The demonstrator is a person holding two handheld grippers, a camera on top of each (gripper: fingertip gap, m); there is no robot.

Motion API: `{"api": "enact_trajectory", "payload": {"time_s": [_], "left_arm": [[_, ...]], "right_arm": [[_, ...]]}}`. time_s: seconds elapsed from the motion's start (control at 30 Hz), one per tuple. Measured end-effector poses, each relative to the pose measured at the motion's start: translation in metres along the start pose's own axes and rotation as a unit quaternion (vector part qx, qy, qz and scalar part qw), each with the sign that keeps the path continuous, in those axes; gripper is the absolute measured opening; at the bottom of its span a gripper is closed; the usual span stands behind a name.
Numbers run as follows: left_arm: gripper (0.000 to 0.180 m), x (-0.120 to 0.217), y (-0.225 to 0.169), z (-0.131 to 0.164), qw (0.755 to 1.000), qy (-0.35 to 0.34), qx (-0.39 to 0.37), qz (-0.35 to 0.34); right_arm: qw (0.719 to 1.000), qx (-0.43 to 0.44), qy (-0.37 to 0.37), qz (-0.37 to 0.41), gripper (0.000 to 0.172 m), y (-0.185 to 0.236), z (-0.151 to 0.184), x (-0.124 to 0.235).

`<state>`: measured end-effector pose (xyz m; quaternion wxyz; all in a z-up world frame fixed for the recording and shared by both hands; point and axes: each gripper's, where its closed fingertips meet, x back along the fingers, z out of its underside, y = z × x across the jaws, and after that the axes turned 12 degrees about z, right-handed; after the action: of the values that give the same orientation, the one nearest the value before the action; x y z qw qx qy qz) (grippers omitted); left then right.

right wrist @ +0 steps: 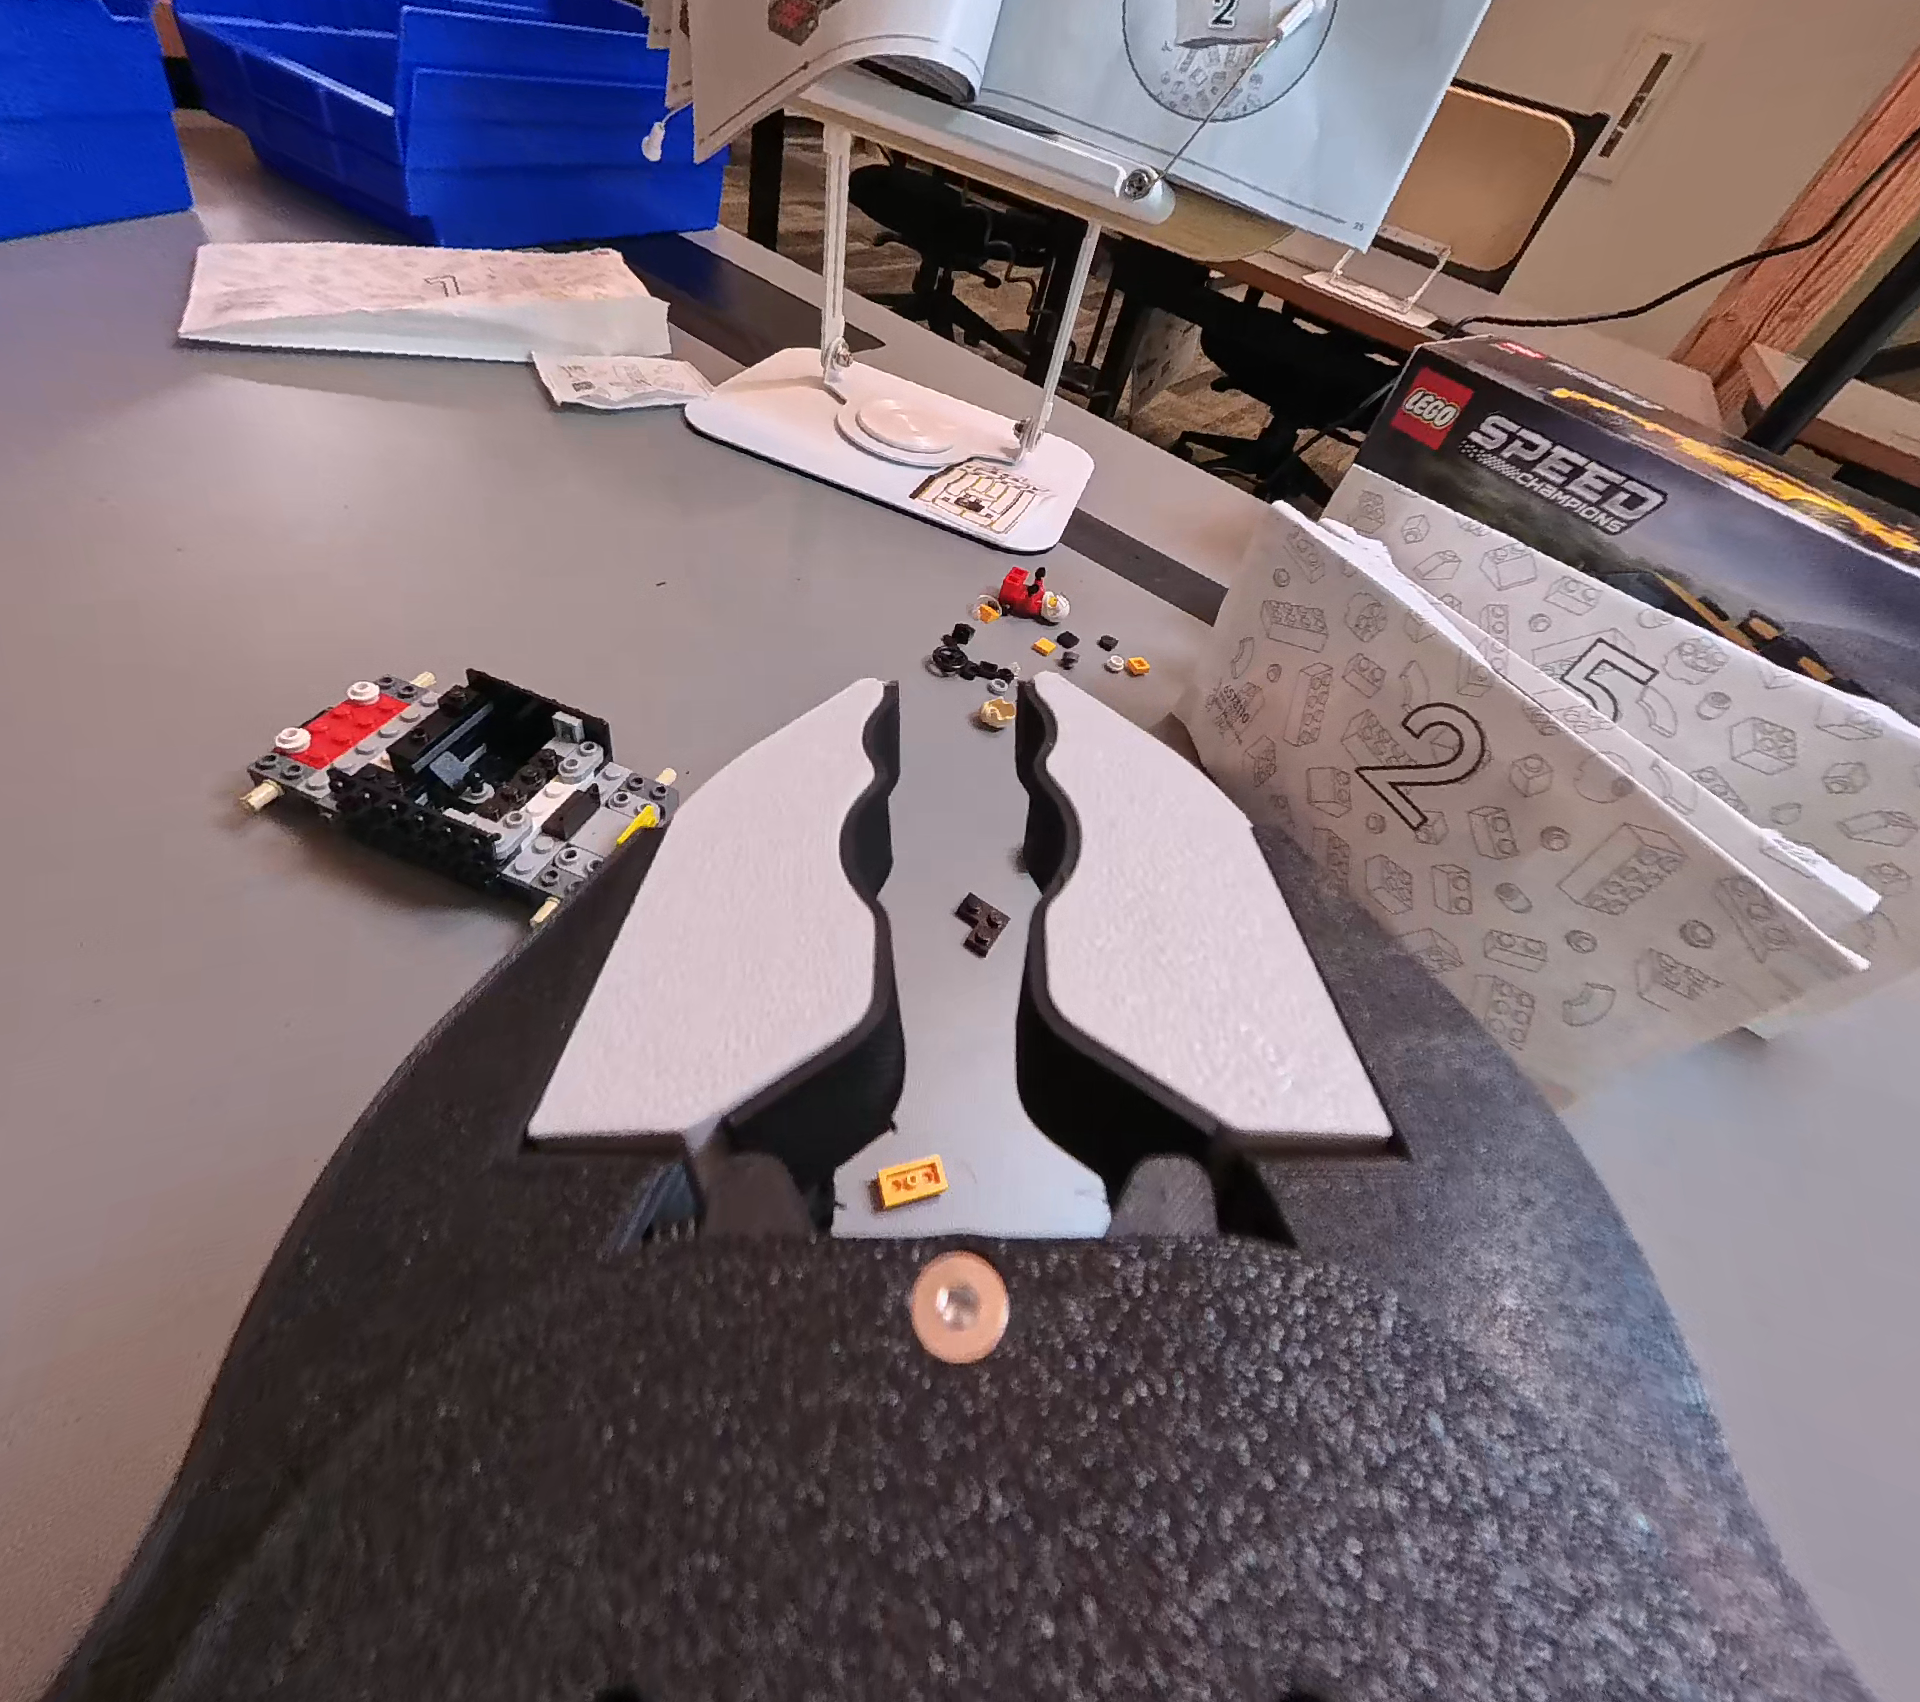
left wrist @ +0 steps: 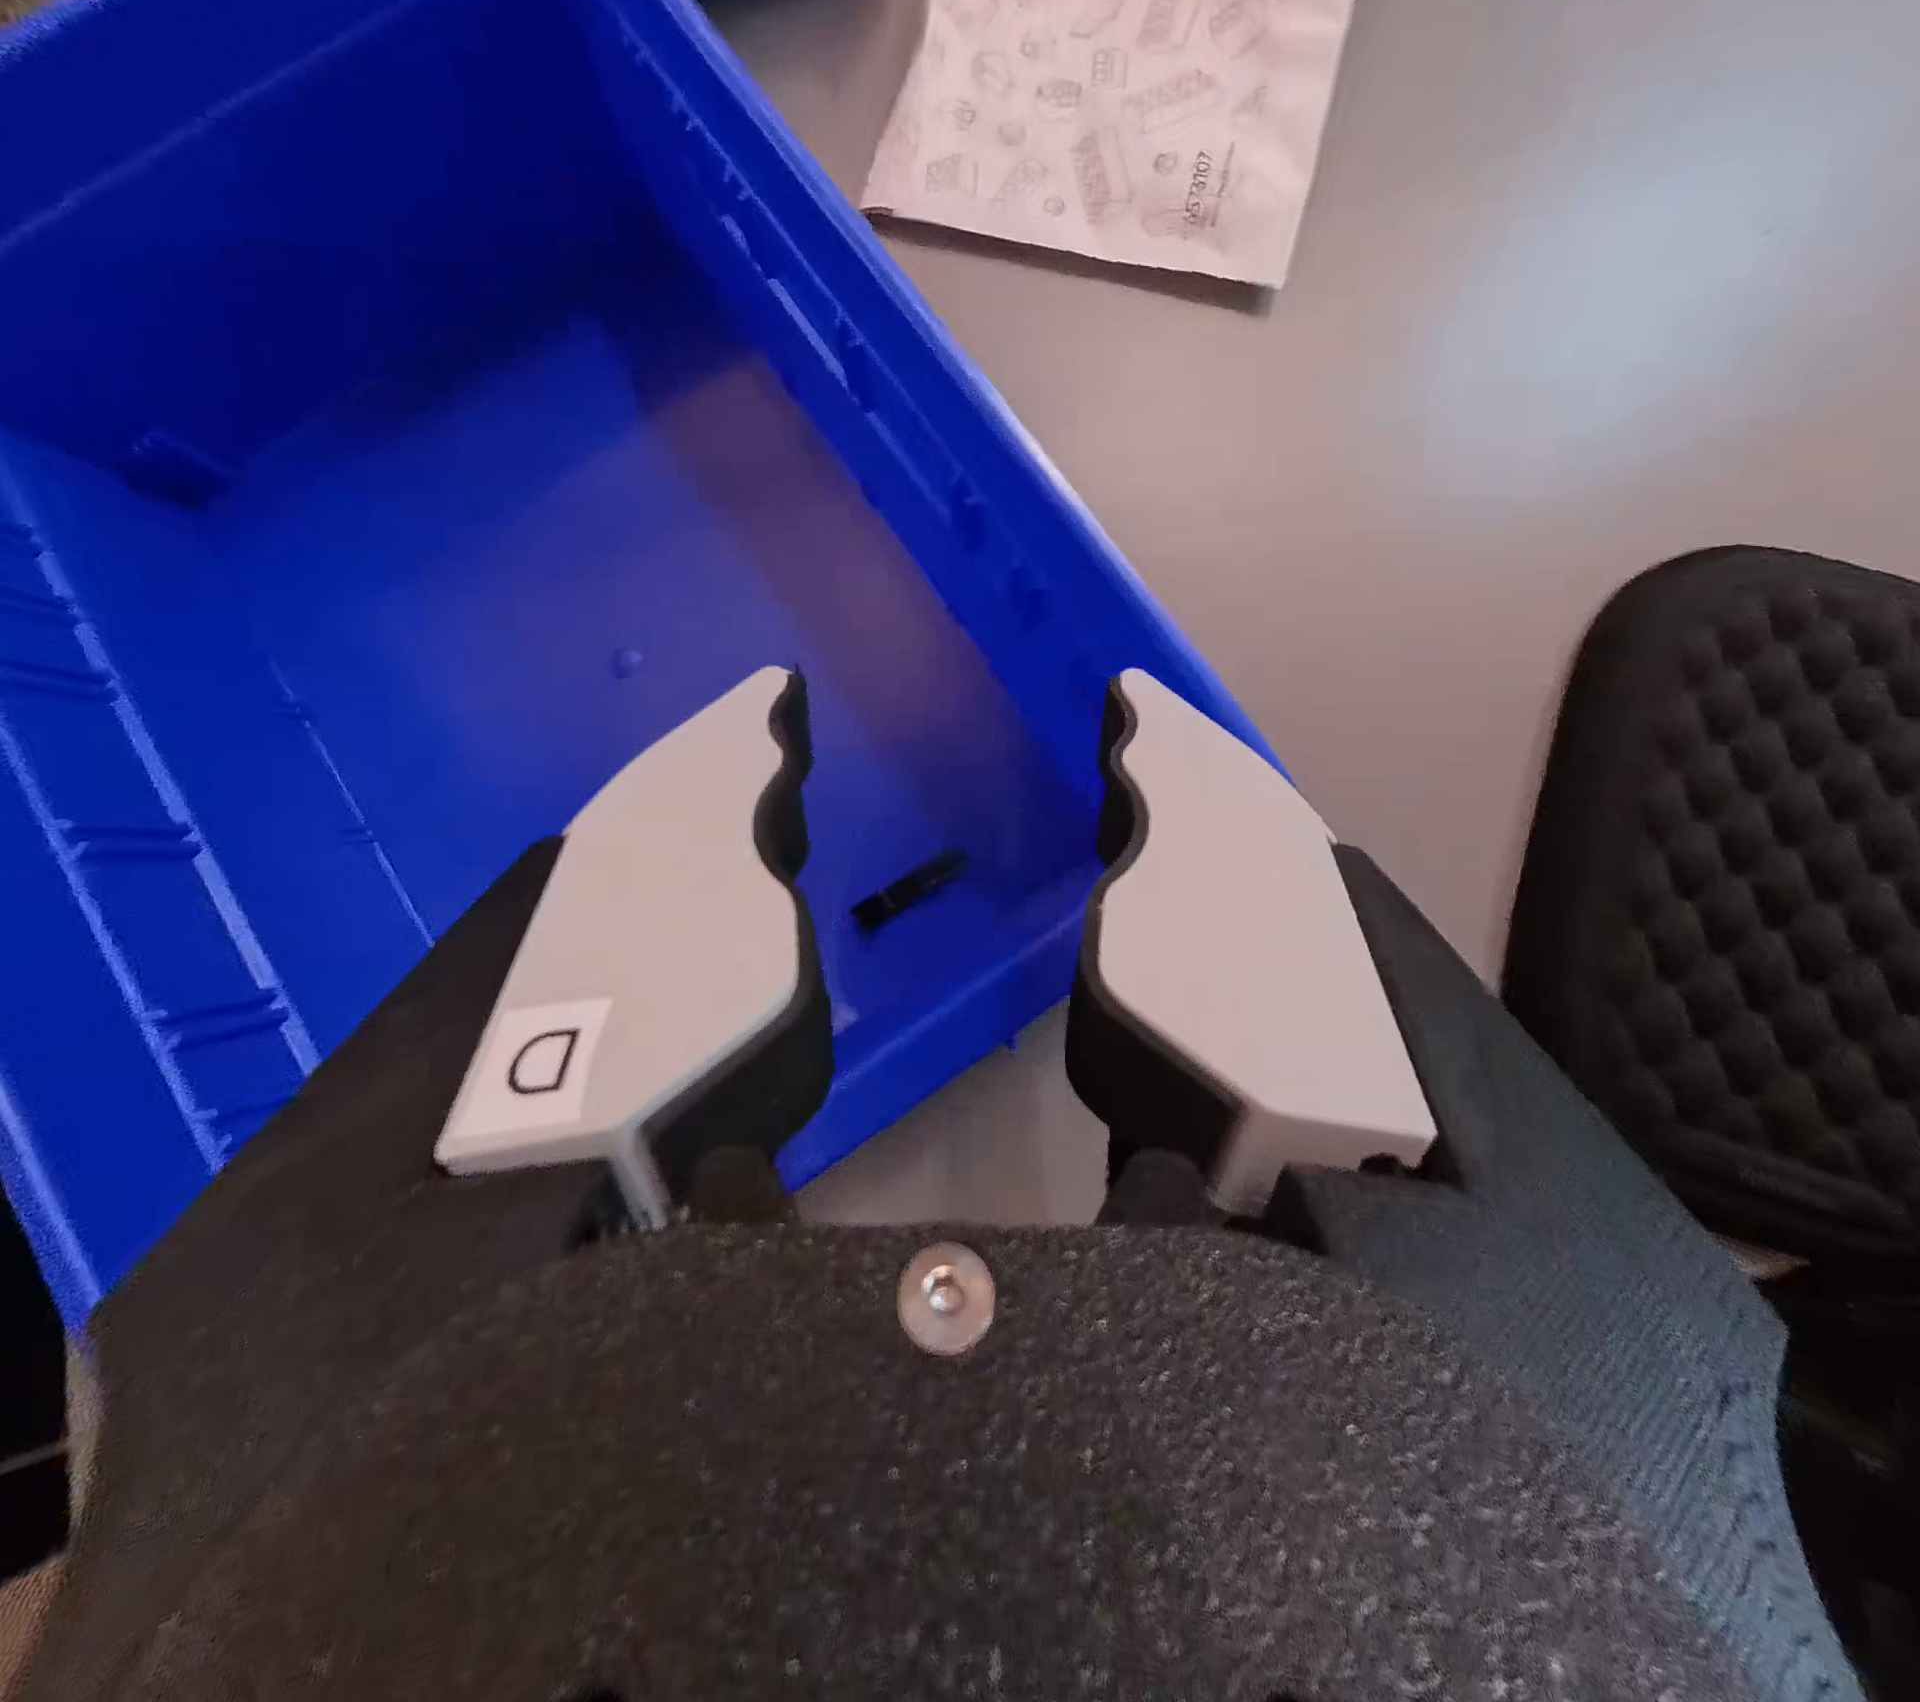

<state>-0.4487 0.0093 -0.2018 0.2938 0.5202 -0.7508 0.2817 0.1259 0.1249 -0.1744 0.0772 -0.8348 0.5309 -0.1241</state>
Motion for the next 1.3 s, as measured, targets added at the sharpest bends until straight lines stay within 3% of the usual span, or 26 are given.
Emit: {"api": "enact_trajectory", "payload": {"time_s": [0.17,0.23,0.3,0.6,0.77,0.83,0.93,1.03,1.17,1.3], "left_arm": [[0.045,0.004,-0.046,0.017,0.989,0.025,-0.056,0.132],[0.043,-0.009,-0.055,0.033,0.983,0.070,-0.084,0.146],[0.024,-0.023,-0.057,0.036,0.981,0.090,-0.110,0.136],[0.019,-0.088,-0.081,-0.032,0.983,0.032,-0.168,0.065],[0.022,-0.097,-0.086,-0.054,0.988,-0.007,-0.150,0.047],[0.024,-0.086,-0.084,-0.063,0.990,-0.033,-0.138,0.018],[0.029,-0.064,-0.094,-0.092,0.980,-0.127,-0.155,-0.015],[0.028,-0.052,-0.130,-0.125,0.955,-0.229,-0.185,0.024],[0.018,-0.052,-0.185,-0.160,0.919,-0.327,-0.181,0.128],[0.007,-0.060,-0.216,-0.192,0.893,-0.371,-0.196,0.162]], "right_arm": [[1.000,0.002,-0.005,0.003,0.021,-0.001,-0.002,0.001],[1.000,0.001,-0.005,0.002,0.021,-0.001,-0.002,0.000],[1.000,0.001,-0.005,0.004,0.021,-0.002,-0.002,0.000],[1.000,-0.001,-0.009,0.017,0.021,-0.009,-0.002,0.002],[1.000,0.004,-0.007,0.030,0.021,-0.015,0.000,0.004],[0.999,0.000,-0.006,0.035,0.021,-0.018,0.001,0.004],[0.999,-0.006,-0.007,0.045,0.021,-0.023,0.002,0.004],[0.998,-0.012,-0.009,0.059,0.021,-0.028,0.001,0.004],[0.997,-0.020,-0.020,0.071,0.022,-0.032,-0.003,0.007],[0.997,-0.022,-0.027,0.072,0.025,-0.031,-0.005,0.008]]}}
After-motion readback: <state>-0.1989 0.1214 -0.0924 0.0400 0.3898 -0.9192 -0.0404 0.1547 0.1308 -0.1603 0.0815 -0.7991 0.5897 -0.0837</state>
